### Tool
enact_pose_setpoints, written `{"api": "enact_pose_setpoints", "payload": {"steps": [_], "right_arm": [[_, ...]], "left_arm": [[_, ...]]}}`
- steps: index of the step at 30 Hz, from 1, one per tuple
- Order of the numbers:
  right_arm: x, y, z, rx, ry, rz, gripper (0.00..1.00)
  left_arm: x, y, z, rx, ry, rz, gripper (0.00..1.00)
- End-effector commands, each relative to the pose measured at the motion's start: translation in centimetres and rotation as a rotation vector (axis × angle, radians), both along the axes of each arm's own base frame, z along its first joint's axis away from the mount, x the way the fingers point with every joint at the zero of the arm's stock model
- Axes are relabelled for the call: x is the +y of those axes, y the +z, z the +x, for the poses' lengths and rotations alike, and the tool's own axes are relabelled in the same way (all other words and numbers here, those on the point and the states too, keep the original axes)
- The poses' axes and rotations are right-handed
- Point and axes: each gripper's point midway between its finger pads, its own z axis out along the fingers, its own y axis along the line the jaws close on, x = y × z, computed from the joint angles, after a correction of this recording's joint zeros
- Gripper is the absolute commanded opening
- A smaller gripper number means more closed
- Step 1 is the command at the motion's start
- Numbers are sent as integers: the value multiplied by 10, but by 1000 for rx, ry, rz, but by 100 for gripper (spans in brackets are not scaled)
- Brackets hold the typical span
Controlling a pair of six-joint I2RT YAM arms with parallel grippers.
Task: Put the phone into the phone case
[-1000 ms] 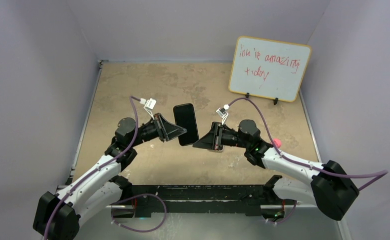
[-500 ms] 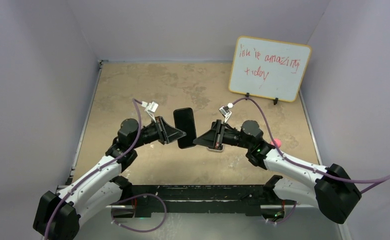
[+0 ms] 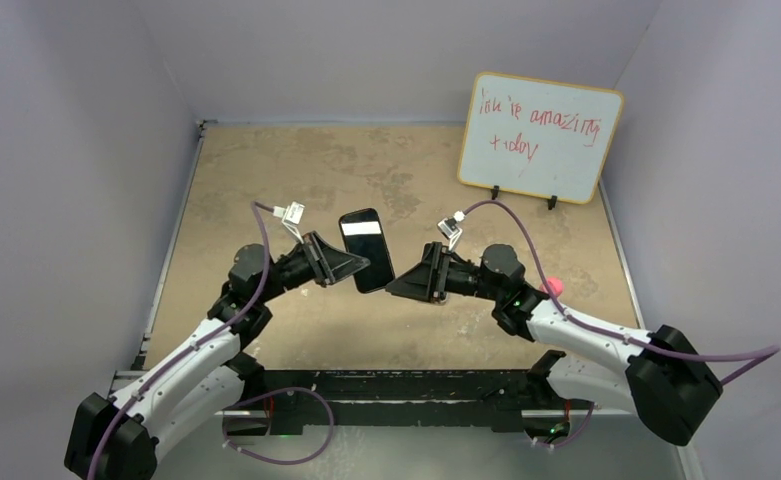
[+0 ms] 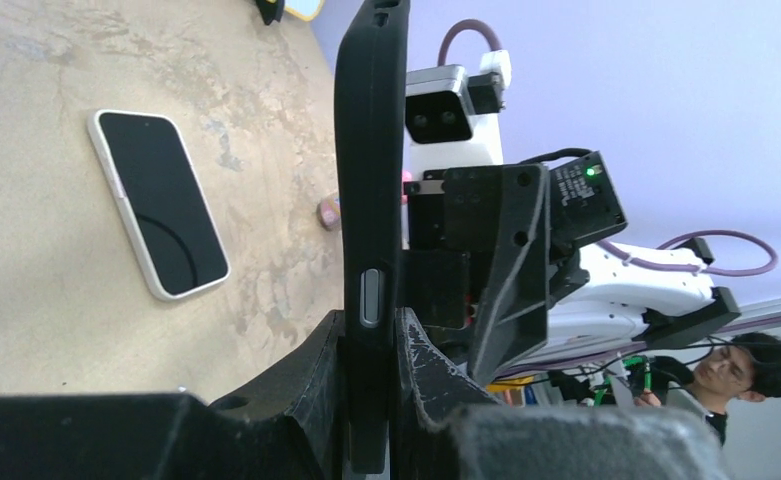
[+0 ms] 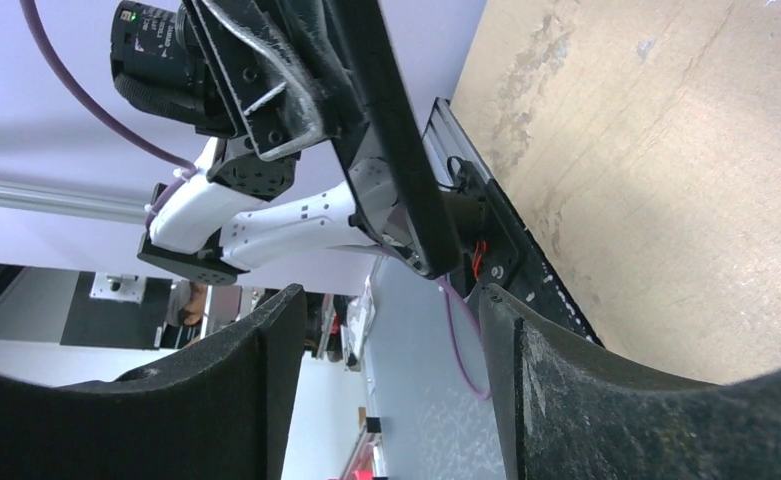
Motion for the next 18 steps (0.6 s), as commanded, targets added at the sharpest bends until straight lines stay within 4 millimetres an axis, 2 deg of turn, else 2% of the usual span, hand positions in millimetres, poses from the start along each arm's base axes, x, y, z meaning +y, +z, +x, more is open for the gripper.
{"api": "enact_pose_setpoints", "payload": {"steps": [1,6,13,15,18], "right_arm": [[5,16,-2,-47,31,42,66],[9,24,4,-53,23,53,65],[13,30,9,-21,19,88,58],[14,29,10,-7,15,92,49],[15,31,11,19,14,95,24]], "left_arm": [[2,42,0,-61,19,-161,0],[2,40,-4,-16,2,-236,0],[2,26,-3,12,11,-232,0],[2,23,-3,11,12,-223,0],[2,15,0,-4,18,-173,0]]}}
